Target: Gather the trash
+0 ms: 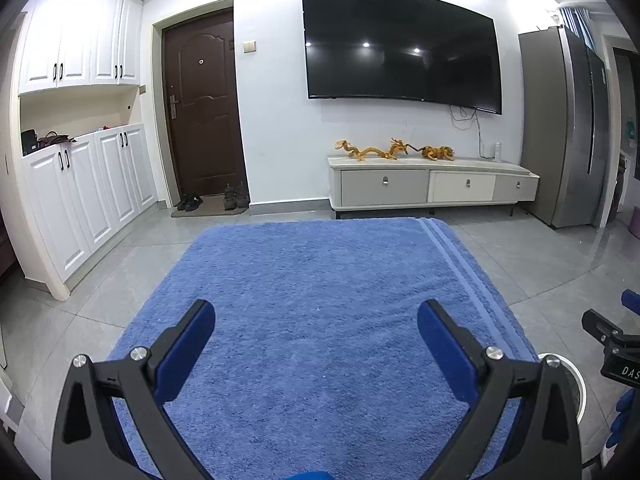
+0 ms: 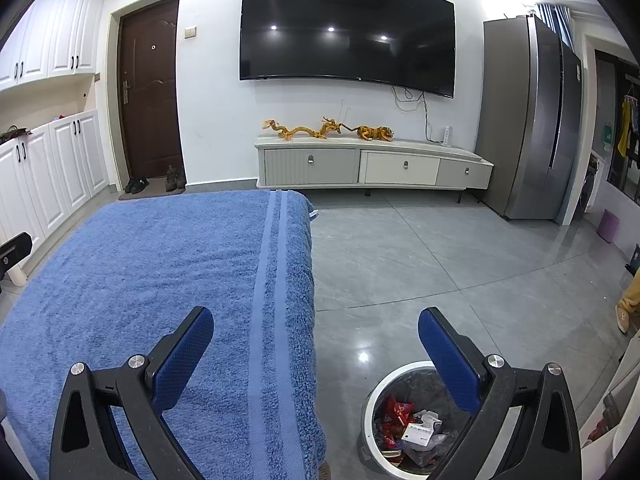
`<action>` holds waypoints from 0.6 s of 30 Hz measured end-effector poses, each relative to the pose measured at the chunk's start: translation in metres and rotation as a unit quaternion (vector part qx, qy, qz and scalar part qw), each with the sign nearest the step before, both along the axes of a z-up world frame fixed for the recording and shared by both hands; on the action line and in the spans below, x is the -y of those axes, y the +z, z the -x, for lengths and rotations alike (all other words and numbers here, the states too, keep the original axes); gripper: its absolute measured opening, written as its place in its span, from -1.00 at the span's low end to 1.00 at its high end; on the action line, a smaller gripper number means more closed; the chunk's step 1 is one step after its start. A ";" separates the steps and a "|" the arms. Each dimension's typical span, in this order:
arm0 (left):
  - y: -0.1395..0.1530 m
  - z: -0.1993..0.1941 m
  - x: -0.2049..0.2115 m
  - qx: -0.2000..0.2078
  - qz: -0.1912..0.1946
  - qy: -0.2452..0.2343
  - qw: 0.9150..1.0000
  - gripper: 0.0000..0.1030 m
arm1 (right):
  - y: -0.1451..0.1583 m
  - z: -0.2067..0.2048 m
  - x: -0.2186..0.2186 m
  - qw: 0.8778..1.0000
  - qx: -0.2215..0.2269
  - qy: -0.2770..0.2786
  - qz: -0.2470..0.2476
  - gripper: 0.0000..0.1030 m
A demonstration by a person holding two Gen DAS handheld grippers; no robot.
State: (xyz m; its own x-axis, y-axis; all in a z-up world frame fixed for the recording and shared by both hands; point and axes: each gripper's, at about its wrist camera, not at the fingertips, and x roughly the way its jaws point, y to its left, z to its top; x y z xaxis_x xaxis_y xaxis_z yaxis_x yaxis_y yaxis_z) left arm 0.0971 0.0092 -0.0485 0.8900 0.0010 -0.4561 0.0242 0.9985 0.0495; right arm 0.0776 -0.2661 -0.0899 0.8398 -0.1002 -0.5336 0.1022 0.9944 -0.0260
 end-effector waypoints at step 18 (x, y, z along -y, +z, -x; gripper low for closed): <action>-0.001 -0.001 -0.003 0.007 -0.002 0.005 1.000 0.98 | 0.001 0.004 0.008 1.000 0.011 -0.026 -0.001 1.00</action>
State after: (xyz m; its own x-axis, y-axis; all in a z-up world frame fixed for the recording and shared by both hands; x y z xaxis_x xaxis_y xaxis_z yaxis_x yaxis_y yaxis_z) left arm 0.0981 0.0117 -0.0499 0.8965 0.0116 -0.4428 0.0141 0.9984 0.0548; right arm 0.0737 -0.2737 -0.0887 0.8449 -0.1430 -0.5154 0.1547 0.9877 -0.0205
